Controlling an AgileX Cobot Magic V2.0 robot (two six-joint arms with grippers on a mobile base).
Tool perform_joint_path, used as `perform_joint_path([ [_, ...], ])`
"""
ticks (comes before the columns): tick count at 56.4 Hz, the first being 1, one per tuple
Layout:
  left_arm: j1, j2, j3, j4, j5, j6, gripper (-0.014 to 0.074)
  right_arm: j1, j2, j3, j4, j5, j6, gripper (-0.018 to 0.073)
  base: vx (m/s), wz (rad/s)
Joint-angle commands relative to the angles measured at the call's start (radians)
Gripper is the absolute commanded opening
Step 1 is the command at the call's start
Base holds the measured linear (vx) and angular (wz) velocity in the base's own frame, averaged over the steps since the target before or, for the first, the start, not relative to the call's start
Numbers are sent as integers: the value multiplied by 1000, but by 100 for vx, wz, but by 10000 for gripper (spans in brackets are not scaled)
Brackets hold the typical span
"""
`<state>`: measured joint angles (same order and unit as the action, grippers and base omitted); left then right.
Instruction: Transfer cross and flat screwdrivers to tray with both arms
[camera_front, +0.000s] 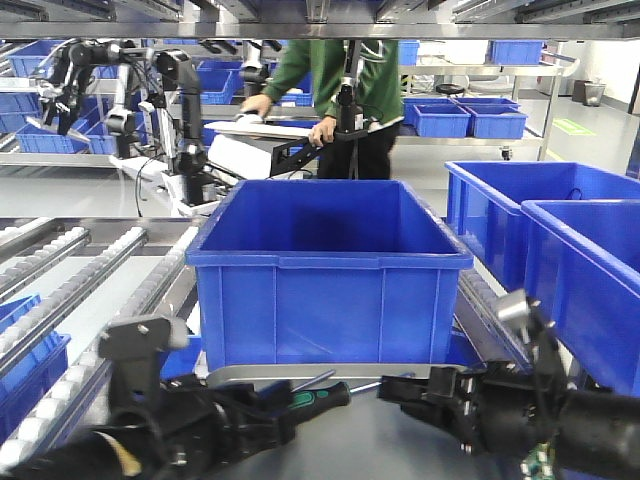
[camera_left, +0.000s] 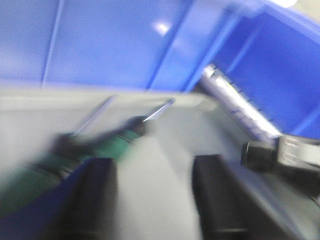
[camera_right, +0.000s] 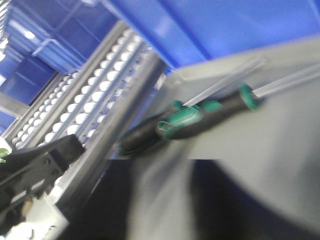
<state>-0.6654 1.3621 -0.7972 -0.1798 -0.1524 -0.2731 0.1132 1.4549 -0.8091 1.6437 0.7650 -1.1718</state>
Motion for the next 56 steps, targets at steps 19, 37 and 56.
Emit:
perform_joint_path([
  [19, -6, -427, 1, 22, 380, 284, -1, -73, -558, -29, -524, -97, 142, -10, 0, 0],
  [37, -6, -807, 232, 247, 461, 204, -1, -71, -1093, 187, -895, -276, 298, -8, 0, 0],
  [56, -6, -833, 266, 429, 440, 196, -1, -71, -1194, 310, -847, -435, 319, -9, 0, 0],
])
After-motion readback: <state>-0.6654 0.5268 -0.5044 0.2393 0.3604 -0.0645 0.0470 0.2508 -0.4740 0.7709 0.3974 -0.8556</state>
